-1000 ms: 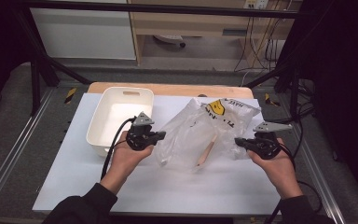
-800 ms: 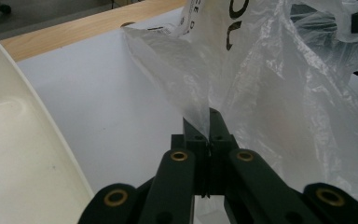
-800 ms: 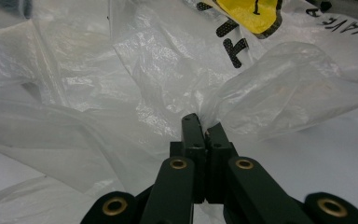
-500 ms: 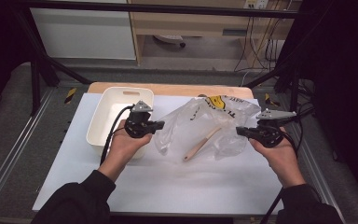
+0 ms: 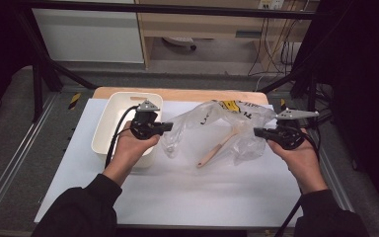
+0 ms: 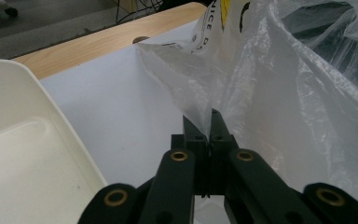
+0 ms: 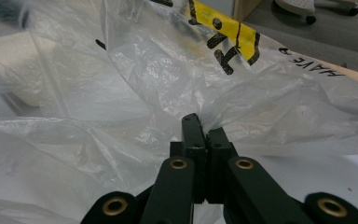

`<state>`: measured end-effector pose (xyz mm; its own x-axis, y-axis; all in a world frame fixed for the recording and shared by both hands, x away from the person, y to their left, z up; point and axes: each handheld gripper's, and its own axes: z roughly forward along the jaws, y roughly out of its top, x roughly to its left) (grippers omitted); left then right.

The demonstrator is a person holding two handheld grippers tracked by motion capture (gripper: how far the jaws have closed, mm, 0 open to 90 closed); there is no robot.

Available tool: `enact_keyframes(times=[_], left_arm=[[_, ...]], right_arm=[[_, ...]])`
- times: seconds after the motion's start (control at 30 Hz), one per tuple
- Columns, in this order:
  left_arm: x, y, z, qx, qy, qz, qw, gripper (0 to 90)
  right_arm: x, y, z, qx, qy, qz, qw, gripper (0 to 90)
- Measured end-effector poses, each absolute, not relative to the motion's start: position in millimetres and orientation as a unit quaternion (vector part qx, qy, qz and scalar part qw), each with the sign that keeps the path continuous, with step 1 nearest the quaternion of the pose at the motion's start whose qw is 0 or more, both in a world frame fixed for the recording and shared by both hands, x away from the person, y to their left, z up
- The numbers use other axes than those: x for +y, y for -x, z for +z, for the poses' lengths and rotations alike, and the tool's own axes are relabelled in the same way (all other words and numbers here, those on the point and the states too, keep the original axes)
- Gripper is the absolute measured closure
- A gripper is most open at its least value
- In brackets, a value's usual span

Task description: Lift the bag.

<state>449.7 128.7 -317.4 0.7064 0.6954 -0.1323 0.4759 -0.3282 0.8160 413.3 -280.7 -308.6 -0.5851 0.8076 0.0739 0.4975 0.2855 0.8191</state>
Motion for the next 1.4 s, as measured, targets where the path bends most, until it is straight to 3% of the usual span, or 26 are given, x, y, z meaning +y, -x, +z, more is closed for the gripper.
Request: enact_keyframes(times=[0.67,1.4], left_arm=[[150.4,-467.7,-297.3,0.388,-0.782,0.124,0.472,90.0],[158.1,-485.8,-264.3,0.394,-0.757,0.156,0.497,90.0]], right_arm=[[-301.4,-427.6,-281.8,0.759,-0.434,0.441,0.201,90.0],[-293.7,-461.2,-261.9,0.748,-0.444,0.451,0.198,90.0]])
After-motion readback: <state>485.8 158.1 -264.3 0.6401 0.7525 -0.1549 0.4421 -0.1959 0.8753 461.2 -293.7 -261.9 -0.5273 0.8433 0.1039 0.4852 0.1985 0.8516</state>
